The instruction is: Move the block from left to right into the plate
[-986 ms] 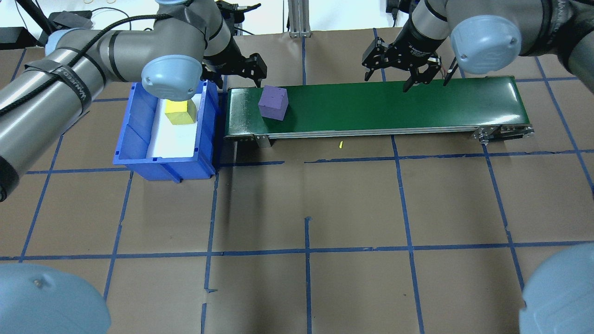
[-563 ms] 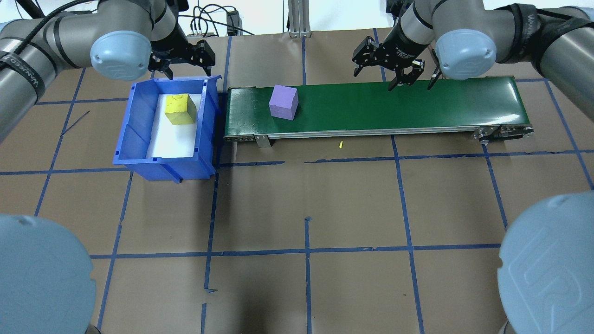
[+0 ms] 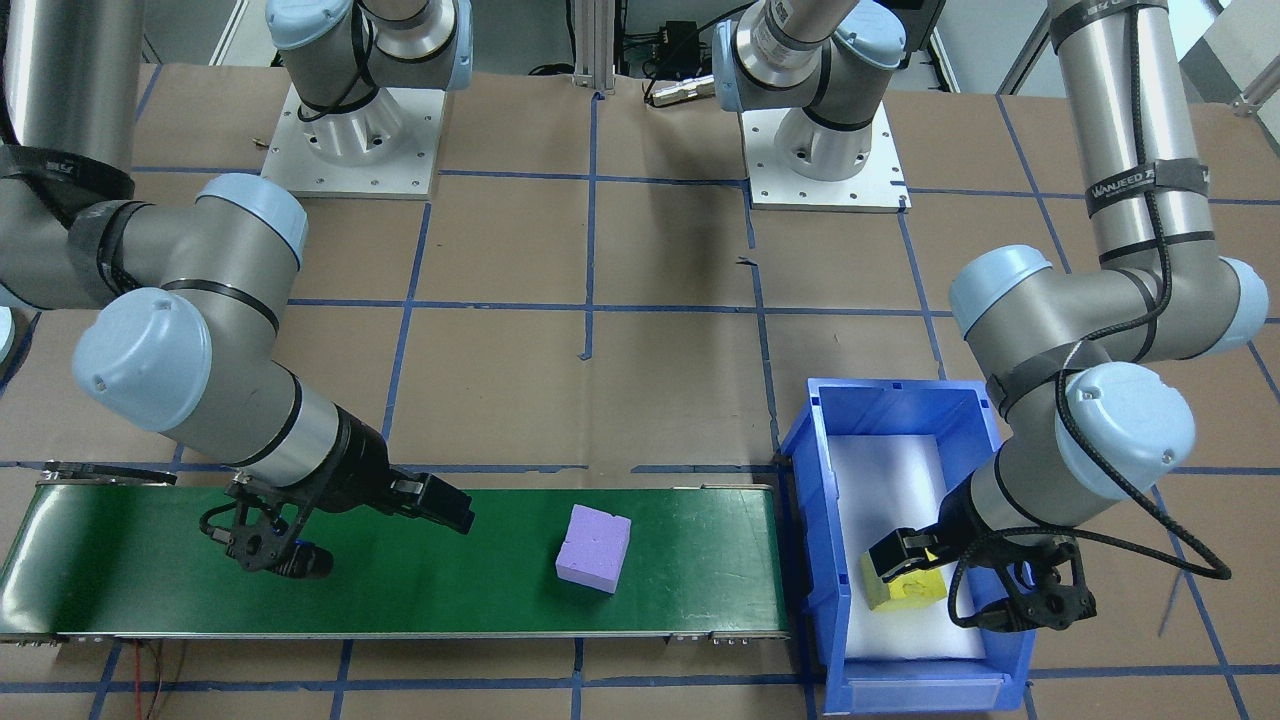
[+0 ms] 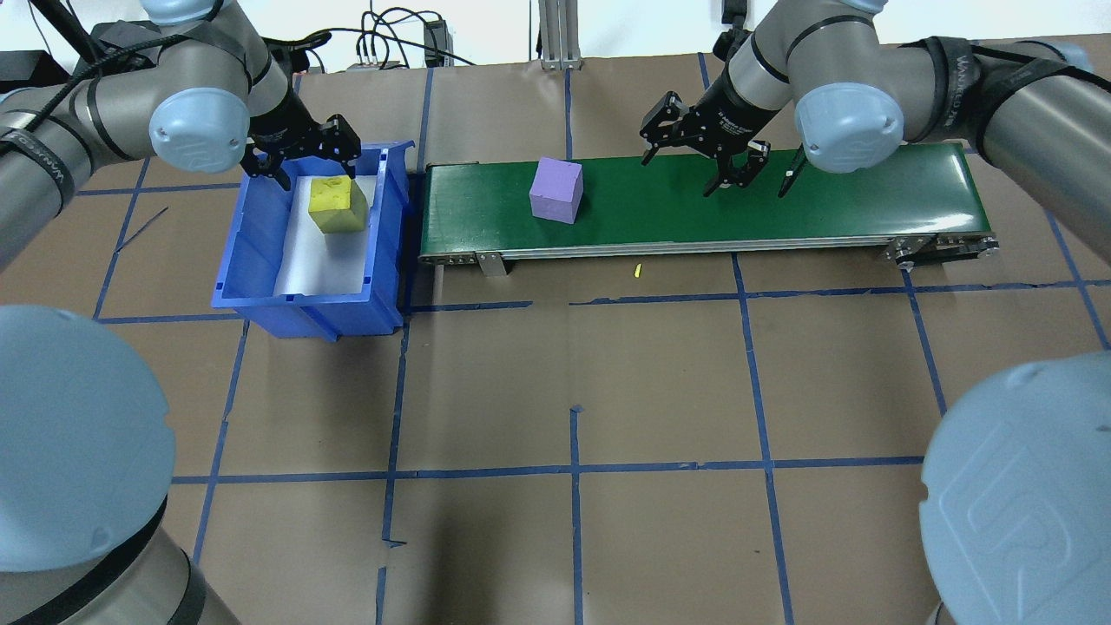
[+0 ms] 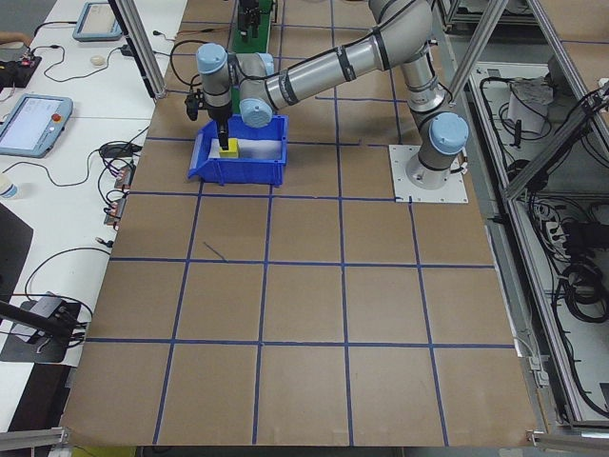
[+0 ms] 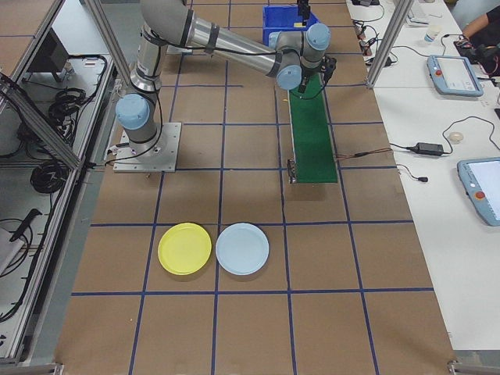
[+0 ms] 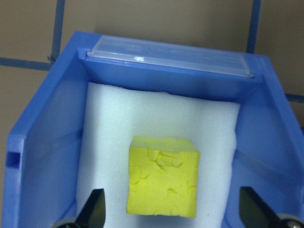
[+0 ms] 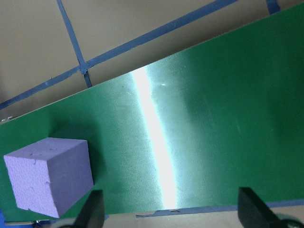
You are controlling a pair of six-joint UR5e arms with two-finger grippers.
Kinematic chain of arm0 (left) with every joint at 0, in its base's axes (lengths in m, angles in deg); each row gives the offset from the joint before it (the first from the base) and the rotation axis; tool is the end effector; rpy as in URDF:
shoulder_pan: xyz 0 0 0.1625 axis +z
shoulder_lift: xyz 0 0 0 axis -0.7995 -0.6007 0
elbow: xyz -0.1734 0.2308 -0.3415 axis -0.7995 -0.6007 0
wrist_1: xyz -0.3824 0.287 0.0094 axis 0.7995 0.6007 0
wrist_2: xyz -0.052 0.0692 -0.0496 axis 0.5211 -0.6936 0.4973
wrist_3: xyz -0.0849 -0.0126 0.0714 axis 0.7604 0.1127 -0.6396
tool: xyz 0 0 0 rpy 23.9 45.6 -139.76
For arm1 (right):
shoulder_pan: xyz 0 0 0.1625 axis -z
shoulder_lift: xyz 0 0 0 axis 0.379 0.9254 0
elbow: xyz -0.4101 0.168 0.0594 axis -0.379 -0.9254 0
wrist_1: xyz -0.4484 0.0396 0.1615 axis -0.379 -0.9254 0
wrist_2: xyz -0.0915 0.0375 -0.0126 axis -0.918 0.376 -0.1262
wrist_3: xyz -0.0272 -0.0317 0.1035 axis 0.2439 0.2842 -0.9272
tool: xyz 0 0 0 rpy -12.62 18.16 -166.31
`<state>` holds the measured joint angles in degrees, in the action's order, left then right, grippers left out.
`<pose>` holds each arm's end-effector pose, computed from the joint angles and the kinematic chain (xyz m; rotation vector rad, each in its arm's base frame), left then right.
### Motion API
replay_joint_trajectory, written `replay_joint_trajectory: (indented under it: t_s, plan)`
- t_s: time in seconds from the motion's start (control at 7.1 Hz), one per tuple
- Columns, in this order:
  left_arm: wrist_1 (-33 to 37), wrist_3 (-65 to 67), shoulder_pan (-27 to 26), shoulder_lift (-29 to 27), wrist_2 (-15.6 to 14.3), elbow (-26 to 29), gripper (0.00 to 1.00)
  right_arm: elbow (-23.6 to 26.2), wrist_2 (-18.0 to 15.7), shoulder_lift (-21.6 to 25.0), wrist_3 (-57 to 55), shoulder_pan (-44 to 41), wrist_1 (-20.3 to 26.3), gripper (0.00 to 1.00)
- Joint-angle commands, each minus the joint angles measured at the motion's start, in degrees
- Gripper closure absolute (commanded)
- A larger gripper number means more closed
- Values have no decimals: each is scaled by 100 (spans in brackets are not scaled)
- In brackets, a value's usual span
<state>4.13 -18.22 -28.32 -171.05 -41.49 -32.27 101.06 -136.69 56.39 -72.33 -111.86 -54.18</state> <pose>-0.0210 -0.7660 0.2469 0.2461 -3.1166 0.0665 0.1708 -0.7201 0.2779 0.4522 2.7102 0.0347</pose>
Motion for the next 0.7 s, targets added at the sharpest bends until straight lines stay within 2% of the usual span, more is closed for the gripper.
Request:
replay_joint_trajectory:
  t_s: [0.0, 0.14, 0.42, 0.56]
  plan:
    - [-177, 8, 10, -213, 13, -156, 3, 145, 10, 5, -79, -7, 6, 0]
    - [-474, -9, 10, -292, 13, -261, 13, 198, 10, -3, -80, -7, 6, 0]
    - [-521, -79, 1, -258, 13, -254, 56, 94, 18, -21, -97, -7, -2, 0]
    - [-495, -88, 1, -110, 5, -149, 56, 67, 27, -30, -97, -7, -2, 0]
